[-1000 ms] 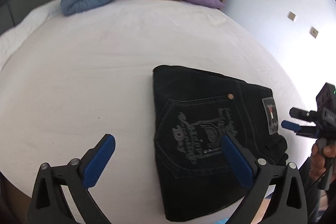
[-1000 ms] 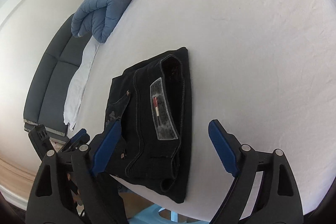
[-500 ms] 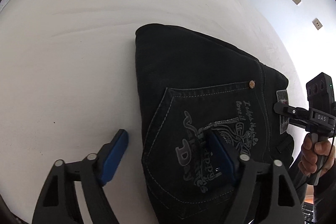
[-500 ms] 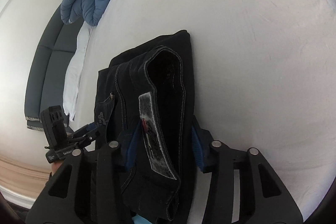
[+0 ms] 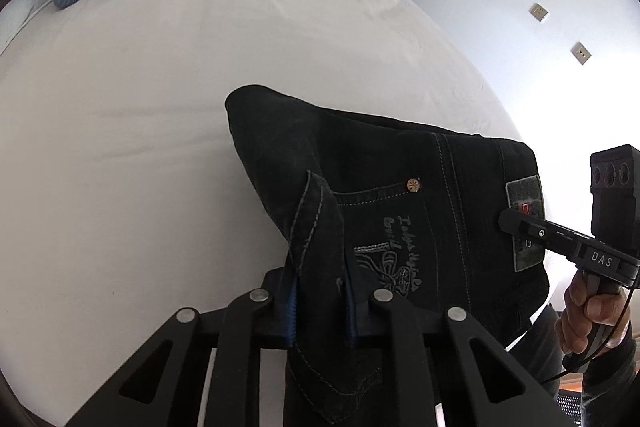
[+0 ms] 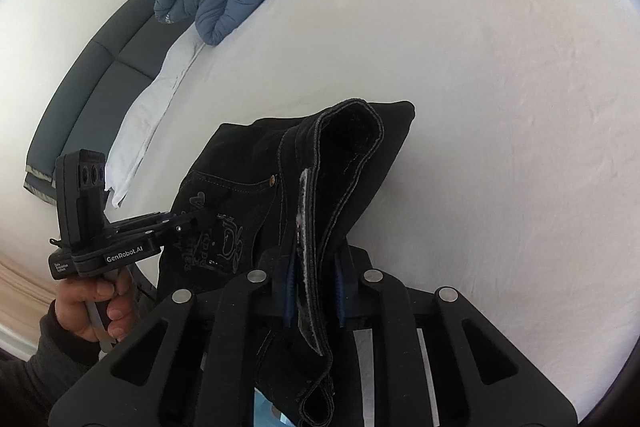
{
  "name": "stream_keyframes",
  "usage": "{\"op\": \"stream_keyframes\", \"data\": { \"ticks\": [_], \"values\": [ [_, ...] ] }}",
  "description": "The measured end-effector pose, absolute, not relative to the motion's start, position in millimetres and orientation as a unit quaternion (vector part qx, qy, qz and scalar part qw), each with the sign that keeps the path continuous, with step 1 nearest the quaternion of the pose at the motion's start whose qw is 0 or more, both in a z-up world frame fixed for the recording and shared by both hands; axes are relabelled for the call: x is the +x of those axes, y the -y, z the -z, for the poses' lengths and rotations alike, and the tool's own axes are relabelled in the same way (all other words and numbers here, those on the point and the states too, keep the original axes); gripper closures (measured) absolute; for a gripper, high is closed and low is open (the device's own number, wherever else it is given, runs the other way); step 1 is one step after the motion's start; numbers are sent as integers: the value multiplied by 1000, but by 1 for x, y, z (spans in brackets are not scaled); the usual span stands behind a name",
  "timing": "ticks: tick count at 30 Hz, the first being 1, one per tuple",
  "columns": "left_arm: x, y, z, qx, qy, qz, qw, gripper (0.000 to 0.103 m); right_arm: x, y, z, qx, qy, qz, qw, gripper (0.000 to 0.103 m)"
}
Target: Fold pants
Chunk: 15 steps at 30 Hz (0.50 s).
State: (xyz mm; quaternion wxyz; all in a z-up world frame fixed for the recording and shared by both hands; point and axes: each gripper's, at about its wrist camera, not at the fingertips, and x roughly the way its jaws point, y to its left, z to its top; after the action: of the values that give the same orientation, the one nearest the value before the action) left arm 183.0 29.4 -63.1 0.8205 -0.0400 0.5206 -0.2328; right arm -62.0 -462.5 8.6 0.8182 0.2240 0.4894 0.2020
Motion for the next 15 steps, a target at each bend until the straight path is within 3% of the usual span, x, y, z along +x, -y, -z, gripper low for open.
{"op": "stream_keyframes", "data": {
  "ticks": [5,11,13,15],
  "values": [
    [216,3,48,-21,-500,238,832,84,-21,491,-23,237,-475,-192,825,89],
    [262,25,87,-3,-515,230,826,81,32,520,12,245,-498,-169,815,89],
    [275,30,114,4,-532,215,819,71,48,530,45,245,-526,-148,801,87],
    [282,25,132,-2,-537,207,818,48,53,540,71,249,-538,-134,794,81]
  ]
}}
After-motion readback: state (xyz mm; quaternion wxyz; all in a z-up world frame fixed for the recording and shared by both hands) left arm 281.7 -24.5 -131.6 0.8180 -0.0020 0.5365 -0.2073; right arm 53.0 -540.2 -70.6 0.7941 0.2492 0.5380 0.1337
